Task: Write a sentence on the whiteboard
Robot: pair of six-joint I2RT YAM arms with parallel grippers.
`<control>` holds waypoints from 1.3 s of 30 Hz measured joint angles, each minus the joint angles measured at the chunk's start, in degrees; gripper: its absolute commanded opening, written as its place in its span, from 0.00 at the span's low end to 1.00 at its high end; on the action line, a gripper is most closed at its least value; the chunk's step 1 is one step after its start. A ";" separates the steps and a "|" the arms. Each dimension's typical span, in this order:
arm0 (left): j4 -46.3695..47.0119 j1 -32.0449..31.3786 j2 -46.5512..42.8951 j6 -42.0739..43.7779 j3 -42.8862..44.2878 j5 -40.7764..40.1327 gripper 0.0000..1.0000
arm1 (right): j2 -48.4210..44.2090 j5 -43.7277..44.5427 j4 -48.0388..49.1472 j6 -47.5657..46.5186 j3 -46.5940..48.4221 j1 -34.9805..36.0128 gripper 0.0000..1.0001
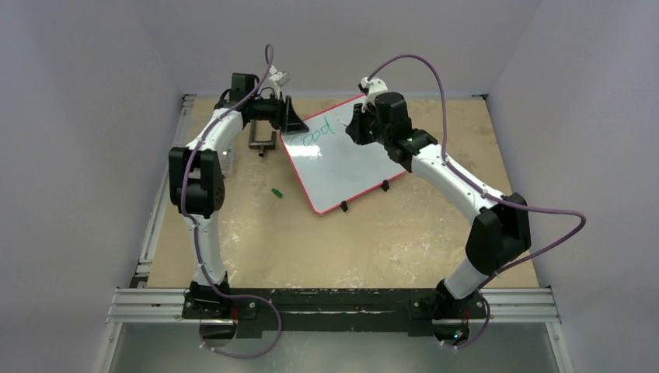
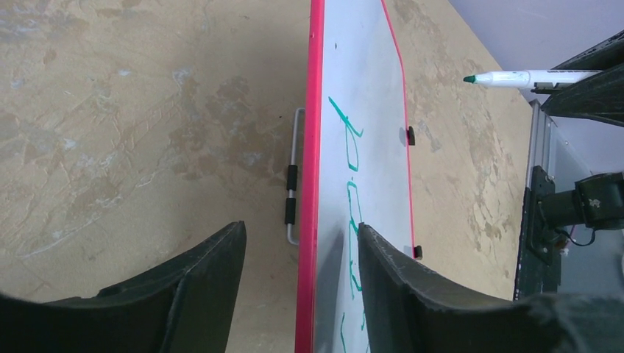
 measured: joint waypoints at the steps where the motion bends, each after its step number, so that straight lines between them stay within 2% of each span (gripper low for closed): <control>1: 0.00 0.00 0.00 0.02 0.00 -0.13 0.71 | -0.02 0.00 -0.11 -0.02 0.00 0.00 0.00; 6: 0.15 0.07 -0.13 0.04 0.00 -1.14 0.93 | -0.76 0.00 -0.83 -0.04 -0.11 0.00 0.00; 11: -0.04 0.28 -1.81 -0.04 -0.37 -2.95 0.98 | -3.08 -0.26 -1.14 -0.07 -0.98 0.00 0.00; 14: -0.44 0.48 -5.66 0.22 -1.70 -5.20 0.98 | -4.72 -1.38 -1.07 -0.09 -2.01 0.00 0.00; 16: -0.48 0.57 -8.90 0.26 -2.12 -6.73 0.94 | -6.01 -3.06 -1.03 -0.13 -3.06 0.00 0.00; 26: 1.70 -0.98 -32.50 0.31 -7.58 -9.51 0.86 | -10.60 -16.11 -2.75 0.31 -4.63 -0.09 0.00; 29: 2.82 -4.24 -39.01 2.91 -12.55 -12.31 0.86 | -12.48 -19.19 -3.56 2.12 -4.63 -0.09 0.00; 33: 5.57 -11.89 -46.80 11.15 -24.28 -19.12 0.87 | -15.54 -21.94 -5.92 5.33 -4.63 -0.09 0.00; 36: 7.26 -18.73 -51.52 18.71 -33.99 -24.09 0.81 | -17.20 -23.47 -7.61 7.41 -4.63 -0.09 0.00; 39: 7.34 -22.32 -52.83 24.04 -37.00 -27.34 0.78 | -17.70 -24.30 -9.94 8.55 -4.63 0.07 0.00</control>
